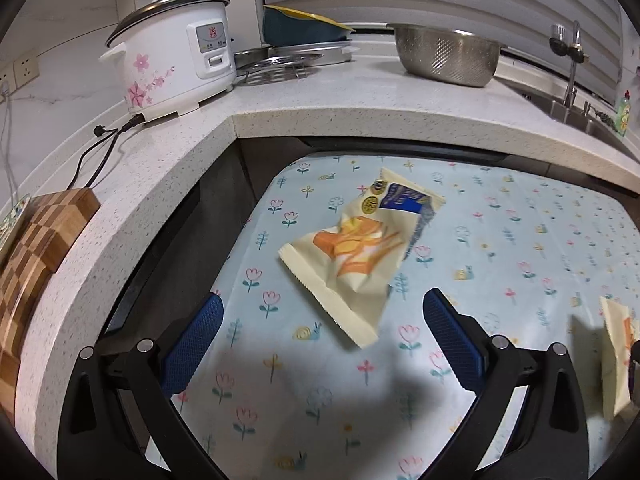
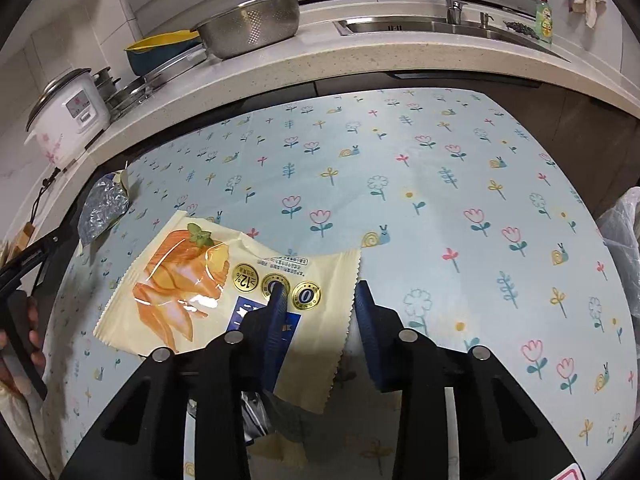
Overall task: Collect trash
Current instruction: 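Grasp the foil wrapper with the left tool while the right tool grasps the yellow snack bag, then carry the foil wrapper and snack bag over the bin and release both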
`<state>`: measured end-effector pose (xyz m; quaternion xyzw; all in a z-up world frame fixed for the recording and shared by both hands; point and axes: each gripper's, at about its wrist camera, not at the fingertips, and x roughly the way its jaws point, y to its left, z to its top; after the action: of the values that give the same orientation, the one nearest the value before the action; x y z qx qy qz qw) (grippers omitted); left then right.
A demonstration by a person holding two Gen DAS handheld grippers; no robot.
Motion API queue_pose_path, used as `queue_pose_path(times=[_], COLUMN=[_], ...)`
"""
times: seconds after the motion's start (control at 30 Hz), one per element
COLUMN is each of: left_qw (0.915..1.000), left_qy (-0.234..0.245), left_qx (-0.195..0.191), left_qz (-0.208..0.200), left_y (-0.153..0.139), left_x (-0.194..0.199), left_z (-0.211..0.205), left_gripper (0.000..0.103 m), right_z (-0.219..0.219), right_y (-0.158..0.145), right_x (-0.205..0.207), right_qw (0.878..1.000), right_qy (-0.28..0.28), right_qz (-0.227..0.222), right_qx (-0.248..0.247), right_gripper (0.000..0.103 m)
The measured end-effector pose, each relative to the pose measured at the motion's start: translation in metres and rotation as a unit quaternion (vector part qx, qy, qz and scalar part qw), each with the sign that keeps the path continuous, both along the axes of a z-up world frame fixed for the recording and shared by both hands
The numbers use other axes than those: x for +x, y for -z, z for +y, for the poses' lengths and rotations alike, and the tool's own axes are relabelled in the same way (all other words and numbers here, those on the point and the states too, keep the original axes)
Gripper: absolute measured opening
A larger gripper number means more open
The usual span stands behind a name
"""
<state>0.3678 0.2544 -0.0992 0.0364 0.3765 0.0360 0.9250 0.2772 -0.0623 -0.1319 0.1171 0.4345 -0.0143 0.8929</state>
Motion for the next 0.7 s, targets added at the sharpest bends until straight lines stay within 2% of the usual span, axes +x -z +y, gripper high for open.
queue_pose_path(times=[0.07, 0.17, 0.2, 0.23, 0.27, 0.33, 0.37, 0.4, 0.43, 0.53, 0.7], left_qw=[1.0000, 0.9999, 0.9999, 0.9997, 0.9995, 0.9991, 0.9989, 0.9986, 0.9985, 0.9980, 0.9962], left_qy=[0.004, 0.007, 0.011, 0.017, 0.021, 0.024, 0.027, 0.031, 0.034, 0.044, 0.068], left_qx=[0.004, 0.006, 0.003, -0.003, -0.008, -0.021, -0.024, -0.026, -0.028, -0.035, -0.051], left_qz=[0.007, 0.009, 0.010, 0.015, 0.021, 0.028, 0.030, 0.033, 0.034, 0.027, 0.016], left_y=[0.007, 0.014, 0.016, 0.018, 0.019, 0.021, 0.021, 0.022, 0.021, 0.016, -0.001], left_x=[0.010, 0.019, 0.021, 0.024, 0.026, 0.028, 0.027, 0.027, 0.025, 0.016, -0.004], left_z=[0.001, 0.001, 0.002, 0.002, 0.001, 0.001, 0.000, -0.001, -0.003, -0.010, -0.029], left_gripper=[0.096, 0.093, 0.084, 0.069, 0.063, 0.042, 0.035, 0.020, 0.011, 0.005, 0.004], right_z=[0.006, 0.012, 0.013, 0.015, 0.016, 0.016, 0.016, 0.016, 0.015, 0.013, 0.008], right_y=[0.000, 0.003, 0.004, 0.006, 0.007, 0.008, 0.008, 0.007, 0.007, 0.003, -0.008], right_x=[0.003, 0.007, 0.007, 0.007, 0.007, 0.006, 0.005, 0.004, 0.004, -0.001, -0.013], right_qw=[1.000, 1.000, 1.000, 1.000, 1.000, 1.000, 1.000, 1.000, 1.000, 1.000, 1.000], right_qy=[-0.009, -0.018, -0.020, -0.021, -0.021, -0.020, -0.020, -0.019, -0.018, -0.016, -0.013], right_qz=[0.001, 0.005, 0.006, 0.009, 0.011, 0.010, 0.010, 0.011, 0.011, 0.009, 0.000], right_qx=[0.001, 0.002, 0.002, 0.003, 0.005, 0.005, 0.007, 0.008, 0.008, 0.009, 0.013], right_gripper=[0.023, 0.017, 0.016, 0.014, 0.013, 0.013, 0.013, 0.013, 0.013, 0.013, 0.013])
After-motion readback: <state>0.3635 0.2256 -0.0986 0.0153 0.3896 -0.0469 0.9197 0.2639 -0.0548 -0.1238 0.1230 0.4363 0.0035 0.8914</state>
